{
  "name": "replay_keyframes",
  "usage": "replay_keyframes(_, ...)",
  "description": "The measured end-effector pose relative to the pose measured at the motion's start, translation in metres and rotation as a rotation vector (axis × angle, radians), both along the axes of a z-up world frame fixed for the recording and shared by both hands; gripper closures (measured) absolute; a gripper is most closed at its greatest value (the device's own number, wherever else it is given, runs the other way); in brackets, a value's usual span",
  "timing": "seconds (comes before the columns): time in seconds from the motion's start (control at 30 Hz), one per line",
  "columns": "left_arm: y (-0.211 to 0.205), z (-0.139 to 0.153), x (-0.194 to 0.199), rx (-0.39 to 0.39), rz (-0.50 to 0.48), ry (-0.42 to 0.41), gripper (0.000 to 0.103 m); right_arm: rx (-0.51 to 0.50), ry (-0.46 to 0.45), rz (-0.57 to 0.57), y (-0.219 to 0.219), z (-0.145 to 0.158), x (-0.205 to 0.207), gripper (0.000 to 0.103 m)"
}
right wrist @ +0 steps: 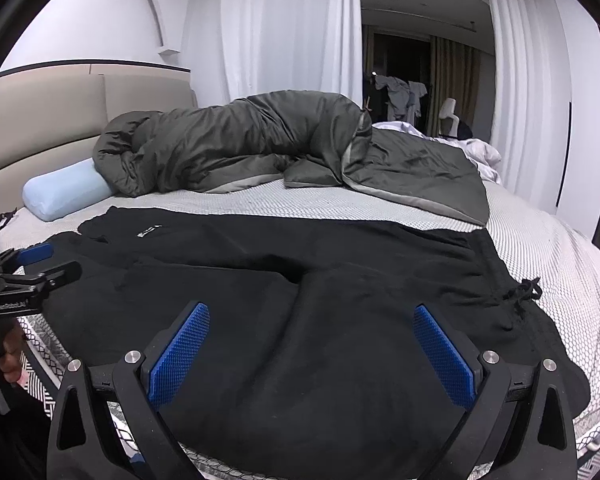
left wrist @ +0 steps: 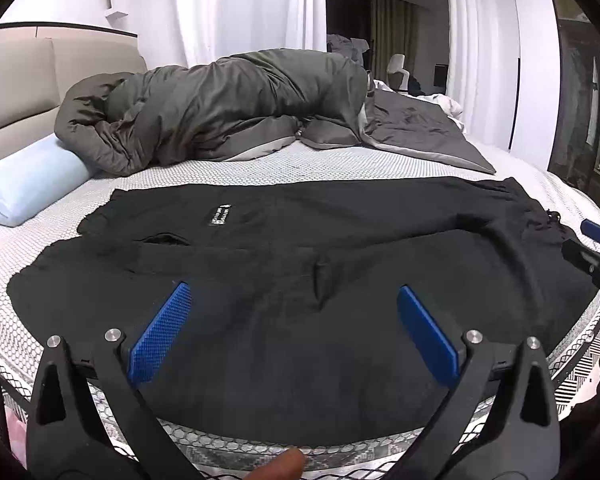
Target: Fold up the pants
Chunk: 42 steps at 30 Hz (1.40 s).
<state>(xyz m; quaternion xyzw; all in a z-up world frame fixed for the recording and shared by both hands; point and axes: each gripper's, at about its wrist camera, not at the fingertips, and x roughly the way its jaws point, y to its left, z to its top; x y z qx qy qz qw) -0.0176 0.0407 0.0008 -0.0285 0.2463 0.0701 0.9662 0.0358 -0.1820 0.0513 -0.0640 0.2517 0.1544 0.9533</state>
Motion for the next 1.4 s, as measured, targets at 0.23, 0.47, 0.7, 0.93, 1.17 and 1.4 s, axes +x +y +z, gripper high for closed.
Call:
replay_keyframes(0.23,0.007,-0.002,0.003,-0.008,0.005,0.011,0.001,-0.009,0.011,-0.057,-0.006,-0.005,0.014,0.0)
replay_keyframes(0.47,0.02,-0.006,0.002,-0.032,0.02,0.034,0.001,0.002,-0.014,-0.098,-0.017,0.004,0.022,0.0)
replay_keyframes(0.7,0.065,0.003,-0.011,-0.102,0.188,0.036,0.001,-0.023,0.002,-0.082,-0.023,0.011,0.024,0.0)
replay_keyframes(0.93,0.095,0.008,-0.007,-0.044,0.193,0.088,0.001,-0.052,0.128,-0.105,-0.043,0.011,0.036,0.0)
replay_keyframes(1.17,0.041,-0.025,0.034,-0.032,-0.053,0.196,0.001,-0.215,0.271,0.008,0.001,-0.051,0.042,0.0)
replay_keyframes(1.4,0.06,-0.051,0.042,-0.078,0.059,0.3,0.001,-0.271,0.269,-0.185,-0.062,-0.056,0.041,0.0)
